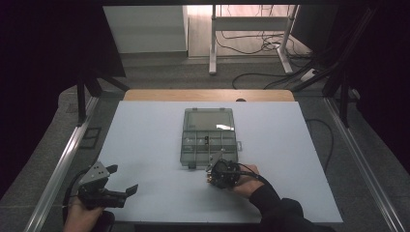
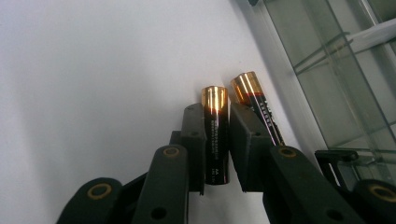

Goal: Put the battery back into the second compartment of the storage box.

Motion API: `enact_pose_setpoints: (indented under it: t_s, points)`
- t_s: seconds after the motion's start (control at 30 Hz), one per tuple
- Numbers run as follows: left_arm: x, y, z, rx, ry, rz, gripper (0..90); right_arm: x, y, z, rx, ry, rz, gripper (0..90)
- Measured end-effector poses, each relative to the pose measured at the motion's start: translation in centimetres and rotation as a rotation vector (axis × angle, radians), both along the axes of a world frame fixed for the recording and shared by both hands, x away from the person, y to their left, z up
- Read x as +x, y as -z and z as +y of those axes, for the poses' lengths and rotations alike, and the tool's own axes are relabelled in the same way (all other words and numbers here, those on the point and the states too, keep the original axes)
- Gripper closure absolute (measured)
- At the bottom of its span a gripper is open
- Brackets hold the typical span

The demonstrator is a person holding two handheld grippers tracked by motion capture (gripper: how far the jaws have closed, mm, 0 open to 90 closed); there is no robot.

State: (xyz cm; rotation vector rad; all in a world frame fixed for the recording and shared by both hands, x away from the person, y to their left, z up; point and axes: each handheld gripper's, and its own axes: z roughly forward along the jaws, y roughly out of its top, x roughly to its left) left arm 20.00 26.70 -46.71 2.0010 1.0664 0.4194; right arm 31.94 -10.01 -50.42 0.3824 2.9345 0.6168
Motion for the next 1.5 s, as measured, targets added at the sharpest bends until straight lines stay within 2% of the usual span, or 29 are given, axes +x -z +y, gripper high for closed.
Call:
enact_pose_setpoints:
  t_s: [0.23, 0.43, 0.57, 0.63, 0.73, 0.93, 1.5]
  points:
    - [0.0, 0.0, 0.0, 0.0, -0.001, -0.001, 0.5, 0.0, -0.2, -0.1, -0.002, 0.01, 0.043, 76.8]
    - [0.0, 0.0, 0.1, -0.003, -0.002, 0.002, 0.5, 0.1, -1.3, -0.5, 0.063, 0.037, 0.04, 76.8]
    - [0.0, 0.0, 0.1, -0.003, -0.003, 0.003, 0.5, 0.2, -2.2, -0.9, 0.095, 0.053, 0.021, 76.8]
    - [0.1, 0.0, 0.1, -0.002, -0.003, 0.003, 0.5, 0.3, -2.6, -1.0, 0.113, 0.086, 0.027, 76.8]
    - [0.0, 0.0, 0.1, -0.003, -0.004, 0.003, 0.5, 0.6, -3.0, -1.2, 0.138, 0.102, 0.03, 76.8]
    - [0.1, 0.0, 0.1, -0.003, -0.004, 0.003, 0.5, 1.0, -3.9, -1.4, 0.166, 0.137, 0.024, 76.8]
    - [0.1, 0.0, 0.0, -0.002, -0.004, 0.003, 0.5, 2.8, -5.1, -1.0, 0.187, 0.193, -0.011, 76.8]
